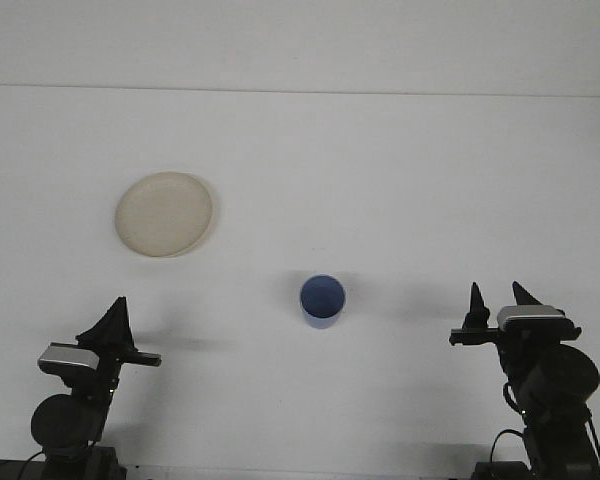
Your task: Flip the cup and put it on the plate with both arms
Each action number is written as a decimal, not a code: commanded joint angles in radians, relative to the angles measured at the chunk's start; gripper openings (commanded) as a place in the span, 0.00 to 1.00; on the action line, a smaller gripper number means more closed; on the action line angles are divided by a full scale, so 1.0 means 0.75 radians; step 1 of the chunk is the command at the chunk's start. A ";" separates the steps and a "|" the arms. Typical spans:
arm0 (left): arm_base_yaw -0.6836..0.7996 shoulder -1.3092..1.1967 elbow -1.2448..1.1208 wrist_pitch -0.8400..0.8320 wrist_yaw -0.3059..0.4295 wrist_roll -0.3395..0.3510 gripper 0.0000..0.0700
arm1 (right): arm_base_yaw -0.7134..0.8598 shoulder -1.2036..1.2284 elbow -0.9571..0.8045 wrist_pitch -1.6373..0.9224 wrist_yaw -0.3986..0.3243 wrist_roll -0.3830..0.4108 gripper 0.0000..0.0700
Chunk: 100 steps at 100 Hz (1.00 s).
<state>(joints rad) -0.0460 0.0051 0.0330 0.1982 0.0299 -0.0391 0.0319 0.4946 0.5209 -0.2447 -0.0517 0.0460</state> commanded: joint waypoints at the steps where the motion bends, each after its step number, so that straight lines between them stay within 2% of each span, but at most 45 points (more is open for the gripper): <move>1: 0.001 -0.003 -0.025 0.016 0.000 0.007 0.02 | 0.003 0.003 0.014 0.011 -0.001 0.018 0.62; 14: 0.001 -0.003 -0.025 0.023 0.000 0.032 0.02 | 0.003 0.003 0.014 0.015 -0.001 0.011 0.62; 61: 0.001 -0.001 0.047 -0.005 -0.014 0.037 0.02 | 0.003 0.003 0.014 0.022 -0.001 0.011 0.62; 82: 0.001 0.098 0.362 -0.309 -0.031 0.035 0.02 | 0.003 0.003 0.014 0.023 0.000 0.007 0.62; 100: 0.001 0.380 0.744 -0.683 -0.030 -0.007 0.02 | 0.003 0.003 0.014 0.024 0.001 0.007 0.62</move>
<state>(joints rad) -0.0460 0.2184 0.4961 -0.2325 0.0093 -0.0284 0.0319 0.4942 0.5209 -0.2409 -0.0513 0.0483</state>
